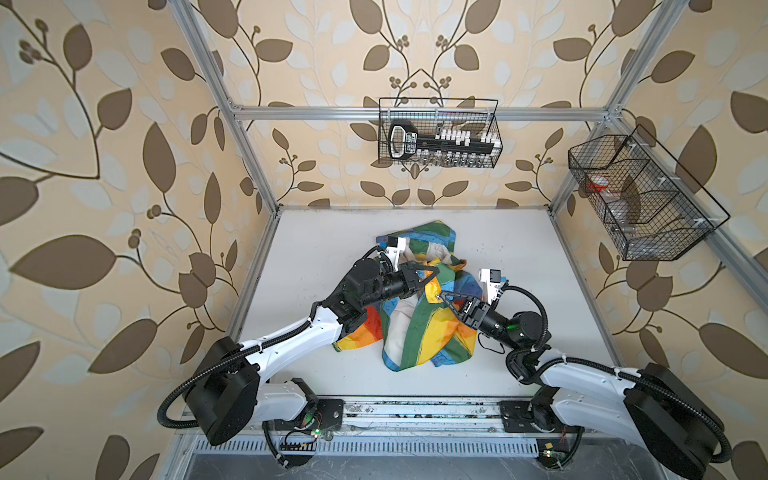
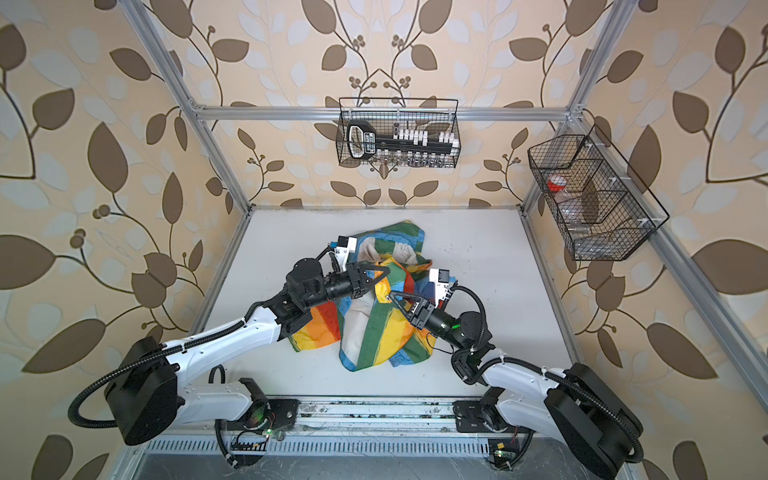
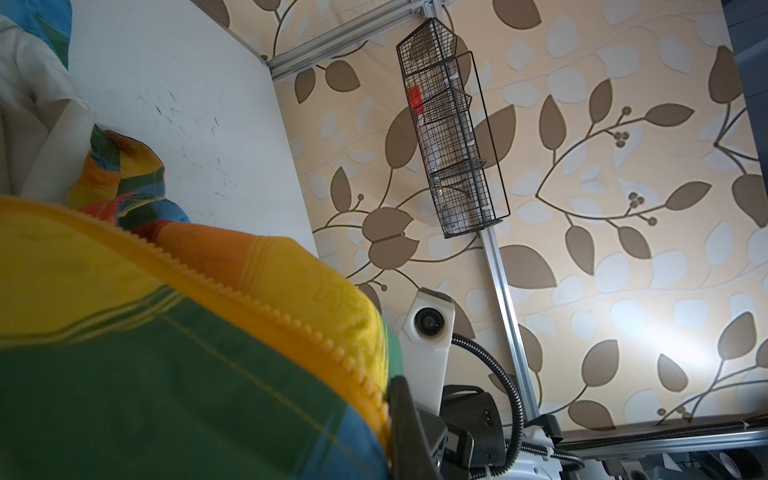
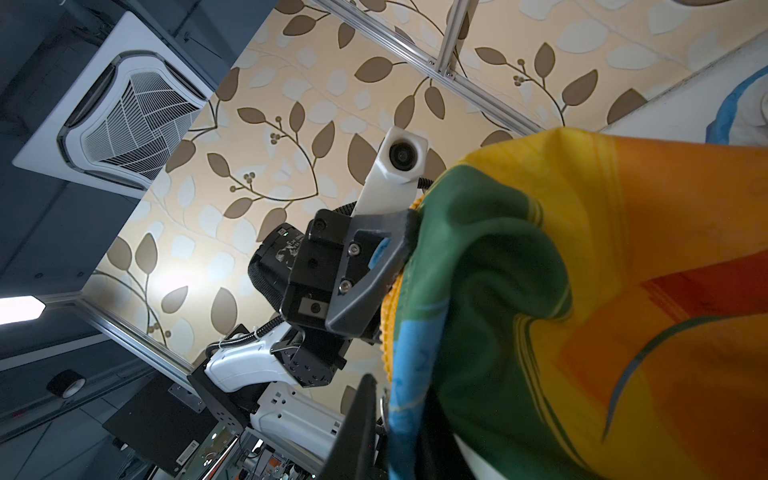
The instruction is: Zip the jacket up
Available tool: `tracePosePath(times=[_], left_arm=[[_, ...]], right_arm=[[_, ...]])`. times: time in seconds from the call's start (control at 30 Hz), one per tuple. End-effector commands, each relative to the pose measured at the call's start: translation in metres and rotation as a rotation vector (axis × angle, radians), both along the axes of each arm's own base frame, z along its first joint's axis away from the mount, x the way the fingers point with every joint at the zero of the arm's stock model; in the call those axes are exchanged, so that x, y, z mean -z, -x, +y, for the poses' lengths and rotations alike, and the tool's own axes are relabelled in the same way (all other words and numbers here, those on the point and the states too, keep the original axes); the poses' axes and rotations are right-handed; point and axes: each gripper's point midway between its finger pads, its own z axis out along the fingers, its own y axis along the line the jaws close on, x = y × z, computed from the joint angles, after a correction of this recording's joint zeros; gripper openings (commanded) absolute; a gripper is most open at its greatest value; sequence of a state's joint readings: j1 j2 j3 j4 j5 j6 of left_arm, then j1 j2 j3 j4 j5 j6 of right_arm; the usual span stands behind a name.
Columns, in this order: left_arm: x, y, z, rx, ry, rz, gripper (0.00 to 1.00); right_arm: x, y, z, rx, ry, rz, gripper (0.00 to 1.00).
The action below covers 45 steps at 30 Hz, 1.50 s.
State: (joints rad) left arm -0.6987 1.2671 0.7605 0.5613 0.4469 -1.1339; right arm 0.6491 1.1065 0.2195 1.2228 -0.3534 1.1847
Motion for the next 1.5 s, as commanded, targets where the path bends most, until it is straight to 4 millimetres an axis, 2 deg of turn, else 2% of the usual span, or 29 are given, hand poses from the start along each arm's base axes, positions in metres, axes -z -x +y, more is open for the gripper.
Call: tracePosePath(times=[0.0, 0.23, 0.43, 0.47, 0.53, 0.57, 0.6, 0.63, 0.7, 0.77, 0.83, 0.93, 1.0, 1.03, 1.1, 1.2, 1.27, 1.33, 1.4, 1.47], left_arm=[[-0.043, 0.004, 0.006, 0.008, 0.077, -0.098, 0.00], [-0.043, 0.004, 0.005, 0.007, 0.077, -0.096, 0.00], [-0.040, 0.004, 0.007, 0.003, 0.073, -0.086, 0.00], [-0.038, 0.005, 0.007, 0.002, 0.069, -0.081, 0.10], [-0.033, 0.004, 0.010, -0.013, 0.062, -0.062, 0.55], [-0.028, 0.004, 0.013, -0.026, 0.055, -0.048, 0.67], [-0.023, 0.005, 0.018, -0.048, 0.048, -0.035, 0.88], [-0.014, 0.006, 0.024, -0.075, 0.035, -0.018, 0.99], [0.012, 0.007, 0.038, -0.135, -0.018, 0.043, 0.99], [0.050, 0.011, 0.053, -0.195, -0.083, 0.131, 0.99], [0.097, 0.016, 0.071, -0.269, -0.107, 0.254, 0.99], [0.156, 0.031, 0.092, -0.342, -0.078, 0.425, 0.94], [0.182, 0.041, 0.104, -0.376, -0.056, 0.495, 0.88], [0.188, 0.047, 0.108, -0.381, -0.060, 0.511, 0.85], [0.190, 0.053, 0.117, -0.391, -0.148, 0.506, 0.82], [0.169, 0.060, 0.157, -0.501, -0.462, 0.445, 0.85], [0.149, 0.056, 0.171, -0.533, -0.538, 0.340, 0.85], [0.145, 0.049, 0.166, -0.503, -0.551, 0.273, 0.83], [0.151, 0.040, 0.145, -0.406, -0.520, 0.244, 0.77], [0.167, 0.036, 0.128, -0.318, -0.574, 0.261, 0.70]], right_arm=[[-0.001, 0.004, -0.002, -0.014, -0.007, -0.014, 0.15], [0.002, 0.005, -0.002, -0.013, 0.000, -0.013, 0.00], [0.001, 0.004, -0.003, -0.004, 0.000, -0.019, 0.00], [0.000, 0.003, -0.004, 0.002, -0.002, -0.021, 0.00], [0.000, 0.001, -0.006, 0.015, -0.004, -0.022, 0.00], [0.003, -0.001, -0.008, 0.027, 0.005, -0.011, 0.00], [0.008, -0.005, -0.011, 0.042, 0.018, 0.006, 0.00], [0.017, -0.009, -0.014, 0.057, 0.039, 0.030, 0.00], [0.040, -0.015, -0.022, 0.100, 0.105, 0.080, 0.00], [0.072, -0.019, -0.029, 0.153, 0.219, 0.132, 0.00], [0.106, -0.021, -0.040, 0.216, 0.355, 0.187, 0.00], [0.131, -0.016, -0.056, 0.267, 0.419, 0.219, 0.00], [0.145, -0.013, -0.062, 0.278, 0.463, 0.252, 0.00], [0.149, -0.010, -0.063, 0.278, 0.480, 0.260, 0.00], [0.154, -0.005, -0.063, 0.267, 0.491, 0.260, 0.00], [0.154, -0.001, -0.062, 0.260, 0.501, 0.252, 0.00], [0.153, 0.001, -0.061, 0.256, 0.501, 0.243, 0.00], [0.152, 0.002, -0.061, 0.257, 0.494, 0.237, 0.00], [0.151, 0.002, -0.060, 0.250, 0.489, 0.237, 0.00], [0.147, 0.002, -0.057, 0.236, 0.478, 0.235, 0.00]])
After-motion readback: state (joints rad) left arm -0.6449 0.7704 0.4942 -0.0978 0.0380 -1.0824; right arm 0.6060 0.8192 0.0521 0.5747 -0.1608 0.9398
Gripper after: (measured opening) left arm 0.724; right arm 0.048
